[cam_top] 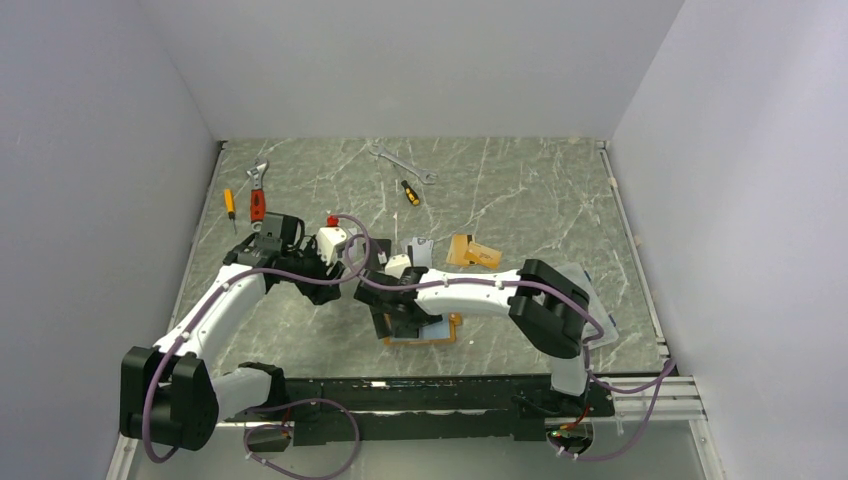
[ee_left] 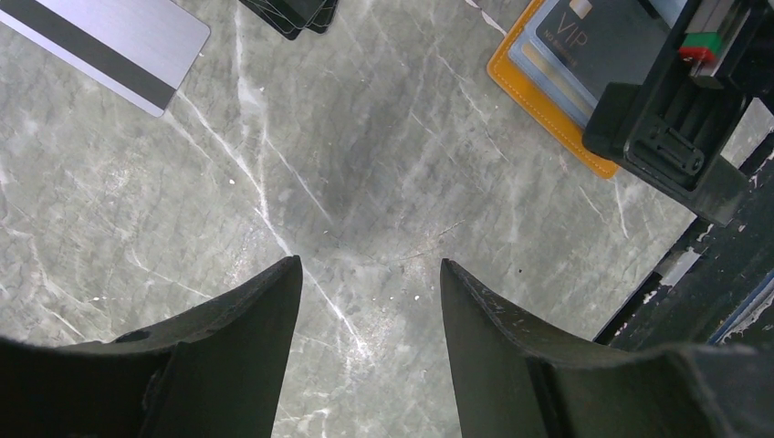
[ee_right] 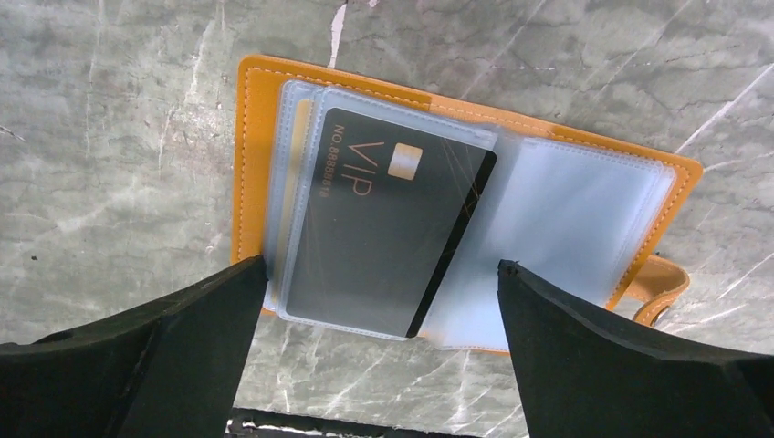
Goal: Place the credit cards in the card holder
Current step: Insert the credit card into the card holder.
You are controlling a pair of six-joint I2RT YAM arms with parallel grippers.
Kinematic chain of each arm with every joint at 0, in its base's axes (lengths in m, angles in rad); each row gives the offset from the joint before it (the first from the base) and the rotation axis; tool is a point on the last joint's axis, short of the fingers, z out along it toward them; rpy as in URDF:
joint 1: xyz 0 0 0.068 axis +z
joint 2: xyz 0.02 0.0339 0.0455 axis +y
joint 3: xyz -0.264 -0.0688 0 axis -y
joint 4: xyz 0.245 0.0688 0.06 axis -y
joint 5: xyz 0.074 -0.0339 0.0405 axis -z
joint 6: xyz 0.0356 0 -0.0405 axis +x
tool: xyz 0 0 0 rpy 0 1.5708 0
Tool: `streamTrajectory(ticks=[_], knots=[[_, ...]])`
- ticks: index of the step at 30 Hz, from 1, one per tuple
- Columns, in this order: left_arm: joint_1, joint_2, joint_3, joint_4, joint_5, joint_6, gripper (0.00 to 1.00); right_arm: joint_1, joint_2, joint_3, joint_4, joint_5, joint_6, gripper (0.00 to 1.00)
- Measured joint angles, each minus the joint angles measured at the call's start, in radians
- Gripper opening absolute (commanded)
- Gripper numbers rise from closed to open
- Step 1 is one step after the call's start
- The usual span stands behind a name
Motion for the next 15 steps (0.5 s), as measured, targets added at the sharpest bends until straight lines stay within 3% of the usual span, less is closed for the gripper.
streamTrajectory(ticks=[6,15], knots=[[0.0,0.008,0.002,-0.004,0.0,-0.001,0.64,-0.026,-0.062,-0.015,0.003,-0.028,-0.031,1.0],[-0.017,0.058,0.043,-0.013,0.007,-0.024,0.65,-0.137,-0.404,-0.222,0.026,-0.033,-0.043,1.0]])
